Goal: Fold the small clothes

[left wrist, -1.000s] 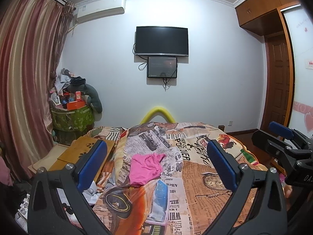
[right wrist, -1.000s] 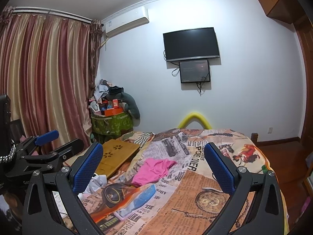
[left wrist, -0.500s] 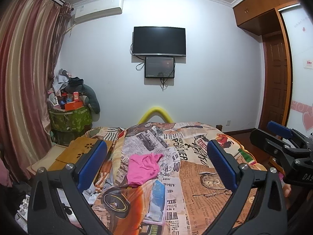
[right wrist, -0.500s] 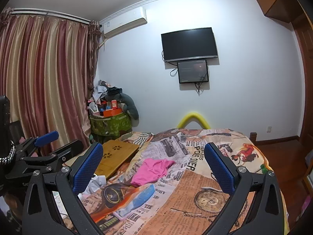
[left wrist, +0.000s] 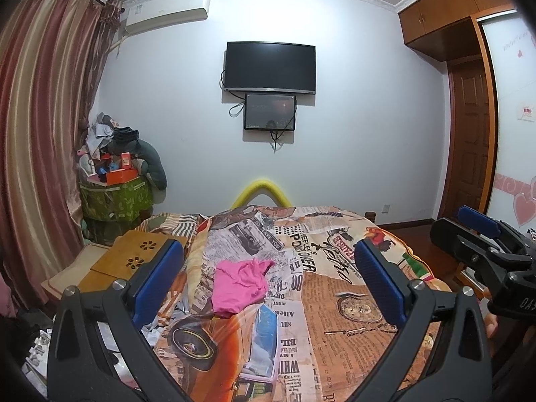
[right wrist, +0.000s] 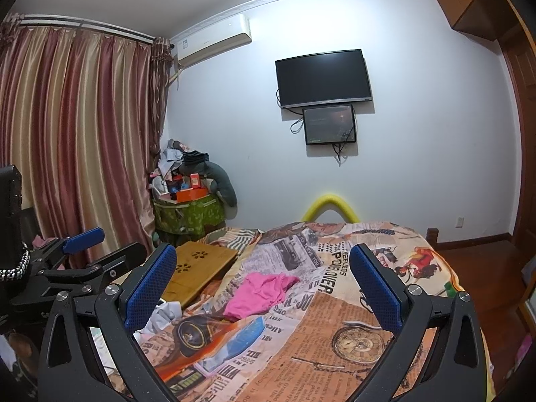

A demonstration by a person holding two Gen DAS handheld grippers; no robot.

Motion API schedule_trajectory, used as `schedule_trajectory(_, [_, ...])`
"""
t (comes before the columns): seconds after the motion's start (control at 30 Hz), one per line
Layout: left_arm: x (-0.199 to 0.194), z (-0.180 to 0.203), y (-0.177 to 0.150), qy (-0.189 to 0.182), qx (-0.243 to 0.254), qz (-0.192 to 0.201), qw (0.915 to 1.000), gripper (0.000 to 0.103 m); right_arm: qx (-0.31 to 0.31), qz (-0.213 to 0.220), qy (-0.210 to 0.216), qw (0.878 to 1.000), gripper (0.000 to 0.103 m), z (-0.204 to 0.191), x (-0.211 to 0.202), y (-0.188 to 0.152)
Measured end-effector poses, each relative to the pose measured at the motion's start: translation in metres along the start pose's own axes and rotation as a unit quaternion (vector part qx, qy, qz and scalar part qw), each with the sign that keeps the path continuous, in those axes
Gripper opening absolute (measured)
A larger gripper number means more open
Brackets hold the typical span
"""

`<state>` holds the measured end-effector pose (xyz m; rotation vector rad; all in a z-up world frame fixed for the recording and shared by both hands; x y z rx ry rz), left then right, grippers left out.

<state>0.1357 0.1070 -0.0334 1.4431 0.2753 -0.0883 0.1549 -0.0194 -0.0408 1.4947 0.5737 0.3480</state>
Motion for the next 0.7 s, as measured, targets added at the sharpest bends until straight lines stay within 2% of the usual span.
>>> schedule_trajectory(0.7, [0.0019,0.0020,-0.0041,-0.004,0.000,-0.008,1.0000,0.103,0.005,-0.007,-0.003,1.000,0.103,0.0013,0.0019,-0.0010])
Point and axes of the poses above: each gripper's, at about its wrist camera, not at the fingertips, and x roughly the way its jaws point, z to its right, y to its top, the point moved 10 cm from there along x, roughly the way its jaws point, and after that the axes turned 5 degrees about -x, right-handed, at the moved point
